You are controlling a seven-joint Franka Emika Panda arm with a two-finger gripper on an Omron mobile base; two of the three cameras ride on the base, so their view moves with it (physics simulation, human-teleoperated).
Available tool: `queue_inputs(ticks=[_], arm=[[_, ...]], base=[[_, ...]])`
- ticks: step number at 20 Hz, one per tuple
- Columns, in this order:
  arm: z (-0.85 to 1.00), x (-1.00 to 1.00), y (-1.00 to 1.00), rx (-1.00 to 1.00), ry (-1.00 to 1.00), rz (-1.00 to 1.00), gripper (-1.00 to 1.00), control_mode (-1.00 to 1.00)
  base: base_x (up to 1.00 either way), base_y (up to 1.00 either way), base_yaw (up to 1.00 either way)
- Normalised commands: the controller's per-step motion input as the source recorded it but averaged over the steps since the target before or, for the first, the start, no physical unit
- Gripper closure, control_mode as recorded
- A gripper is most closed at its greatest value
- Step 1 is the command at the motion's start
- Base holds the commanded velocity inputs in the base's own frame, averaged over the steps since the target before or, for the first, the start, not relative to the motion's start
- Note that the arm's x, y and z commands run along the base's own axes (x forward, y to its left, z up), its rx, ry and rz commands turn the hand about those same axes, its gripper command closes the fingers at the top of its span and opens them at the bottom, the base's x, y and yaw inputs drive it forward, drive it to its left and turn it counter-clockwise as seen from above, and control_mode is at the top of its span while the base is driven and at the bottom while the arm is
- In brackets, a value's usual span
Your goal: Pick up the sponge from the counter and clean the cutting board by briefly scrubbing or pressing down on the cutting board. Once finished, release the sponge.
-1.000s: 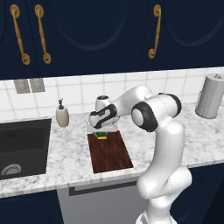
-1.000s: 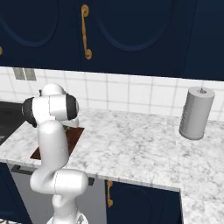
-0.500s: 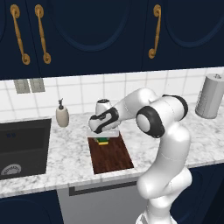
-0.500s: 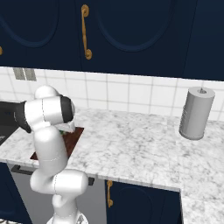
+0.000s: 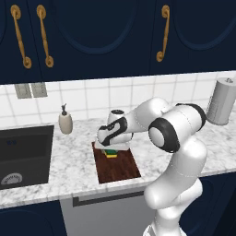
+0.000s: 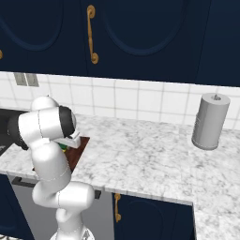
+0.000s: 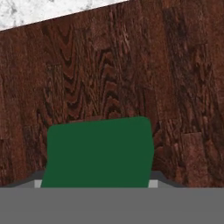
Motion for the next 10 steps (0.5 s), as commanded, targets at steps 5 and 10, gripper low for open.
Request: queue_inputs(ticks=[5, 10], arm=[[-0.91, -0.87, -0.01, 0.0, 0.0, 0.0, 1.0, -1.0], [-0.78, -0.98, -0.15, 0.0, 0.0, 0.0, 1.0, -1.0]], base=[[0.0, 0.0, 0.0], [0.0, 0.0, 0.0]])
